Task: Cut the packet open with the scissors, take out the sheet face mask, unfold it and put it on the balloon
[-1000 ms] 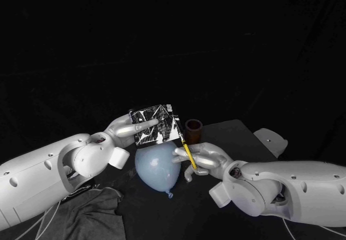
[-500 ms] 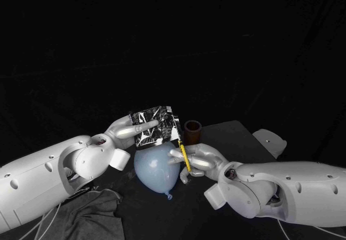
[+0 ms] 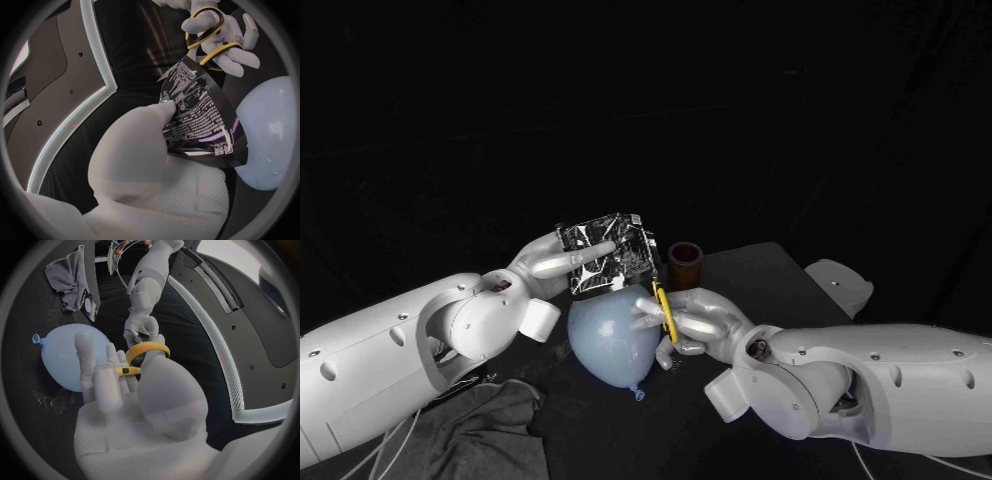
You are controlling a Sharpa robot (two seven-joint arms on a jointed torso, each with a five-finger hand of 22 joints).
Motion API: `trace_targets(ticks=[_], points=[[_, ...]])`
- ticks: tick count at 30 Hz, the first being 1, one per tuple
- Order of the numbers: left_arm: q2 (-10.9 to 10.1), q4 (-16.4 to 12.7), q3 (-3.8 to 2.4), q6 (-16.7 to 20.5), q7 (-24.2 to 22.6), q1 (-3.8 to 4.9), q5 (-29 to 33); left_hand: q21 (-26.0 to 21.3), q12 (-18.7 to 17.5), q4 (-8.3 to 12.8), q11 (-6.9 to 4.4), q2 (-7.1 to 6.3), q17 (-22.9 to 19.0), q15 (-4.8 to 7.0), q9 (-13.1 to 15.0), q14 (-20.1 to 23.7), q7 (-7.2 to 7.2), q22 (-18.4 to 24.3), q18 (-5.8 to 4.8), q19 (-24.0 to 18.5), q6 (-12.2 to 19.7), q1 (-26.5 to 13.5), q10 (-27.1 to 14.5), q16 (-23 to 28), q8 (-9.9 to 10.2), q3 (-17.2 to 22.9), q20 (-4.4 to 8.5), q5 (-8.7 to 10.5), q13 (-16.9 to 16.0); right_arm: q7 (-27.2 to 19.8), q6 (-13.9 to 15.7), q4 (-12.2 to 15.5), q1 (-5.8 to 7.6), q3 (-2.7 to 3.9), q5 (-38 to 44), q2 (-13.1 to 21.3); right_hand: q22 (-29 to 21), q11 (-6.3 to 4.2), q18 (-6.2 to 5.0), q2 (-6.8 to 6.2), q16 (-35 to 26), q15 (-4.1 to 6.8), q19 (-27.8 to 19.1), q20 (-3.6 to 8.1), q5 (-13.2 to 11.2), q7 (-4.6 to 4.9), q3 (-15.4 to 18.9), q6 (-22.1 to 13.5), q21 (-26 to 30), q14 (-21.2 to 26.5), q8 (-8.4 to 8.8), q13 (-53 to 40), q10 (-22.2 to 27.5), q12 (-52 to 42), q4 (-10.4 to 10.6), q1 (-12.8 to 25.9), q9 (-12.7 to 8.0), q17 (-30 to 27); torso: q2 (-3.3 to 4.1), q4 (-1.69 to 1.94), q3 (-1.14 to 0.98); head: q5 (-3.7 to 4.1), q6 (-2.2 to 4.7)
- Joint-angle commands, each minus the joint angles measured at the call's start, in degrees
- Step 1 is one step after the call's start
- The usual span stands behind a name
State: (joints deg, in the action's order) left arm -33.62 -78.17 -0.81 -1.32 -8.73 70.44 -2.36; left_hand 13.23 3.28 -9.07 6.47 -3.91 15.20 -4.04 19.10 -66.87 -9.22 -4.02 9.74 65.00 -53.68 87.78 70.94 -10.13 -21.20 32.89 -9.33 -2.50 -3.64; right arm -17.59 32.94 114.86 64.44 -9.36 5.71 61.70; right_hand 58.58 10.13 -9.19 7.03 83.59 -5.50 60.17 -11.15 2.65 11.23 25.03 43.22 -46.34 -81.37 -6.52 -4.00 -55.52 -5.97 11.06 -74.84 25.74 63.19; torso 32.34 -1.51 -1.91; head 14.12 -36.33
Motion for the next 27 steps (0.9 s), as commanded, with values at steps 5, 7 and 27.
trace_targets(ticks=[5, 7, 27], points=[[0.02, -0.15, 0.05, 0.19, -2.96, -0.06, -2.69, -0.33, 0.23, 0.31, -0.06, 0.5, 0.11, -0.21, 8.25, 0.27, -0.07, 0.06, 0.74, -0.05, 0.46, -0.11, -0.44, 0.25, -0.18, 0.28, -0.21, -0.3, 0.04, -1.11, 0.12, 0.27, 0.15, 0.23, -0.97, 0.09, 2.41, -1.94, -0.17, 1.3, 0.89, 1.77, 3.29, 1.31, 0.11, 1.14, 1.45, 4.6, -4.43, -1.34, -2.48, -0.6, -6.02, -3.44, -0.32, -0.04, 1.2, 1.89, -0.02, -0.01, 0.0, -0.1, -0.01], [0.0, -0.15, 0.05, -0.02, -3.24, -0.07, -3.07, -0.34, 0.23, 0.34, -0.06, 0.48, 0.11, -0.22, 8.26, 0.28, -0.06, 0.06, 0.73, -0.06, 0.46, -0.13, -0.45, 0.26, -0.18, 0.29, -0.21, -0.3, 0.04, -1.09, 0.33, 0.18, 0.15, 0.24, -1.24, 0.15, 3.63, -2.93, 0.22, 1.98, 1.24, 2.61, 4.8, 2.05, 0.11, 0.13, 1.4, 6.58, -6.42, -2.09, -3.6, -1.06, -8.73, -4.65, -0.61, -0.31, 1.7, 3.23, -0.03, 0.0, 0.03, -0.1, 0.05], [-0.09, -0.42, 0.1, -1.64, -4.11, -0.11, -3.97, -0.39, 0.24, 0.41, -0.04, 0.46, 0.12, -0.26, 8.32, 0.35, -0.03, 0.07, 0.69, -0.14, 0.46, -0.24, -0.51, 0.33, -0.19, 0.34, -0.24, -0.3, 0.03, -1.09, 0.73, -0.36, 0.17, 0.26, -0.46, 0.04, 10.8, -6.3, 2.48, 7.1, 5.1, 5.62, 12.27, 5.14, 0.14, -3.35, 1.51, 13.27, -17.09, -7.0, -6.62, -3.21, -17.7, -5.67, -2.57, -2.58, 3.29, 18.83, 0.0, -0.01, 0.03, -0.25, 0.37]])
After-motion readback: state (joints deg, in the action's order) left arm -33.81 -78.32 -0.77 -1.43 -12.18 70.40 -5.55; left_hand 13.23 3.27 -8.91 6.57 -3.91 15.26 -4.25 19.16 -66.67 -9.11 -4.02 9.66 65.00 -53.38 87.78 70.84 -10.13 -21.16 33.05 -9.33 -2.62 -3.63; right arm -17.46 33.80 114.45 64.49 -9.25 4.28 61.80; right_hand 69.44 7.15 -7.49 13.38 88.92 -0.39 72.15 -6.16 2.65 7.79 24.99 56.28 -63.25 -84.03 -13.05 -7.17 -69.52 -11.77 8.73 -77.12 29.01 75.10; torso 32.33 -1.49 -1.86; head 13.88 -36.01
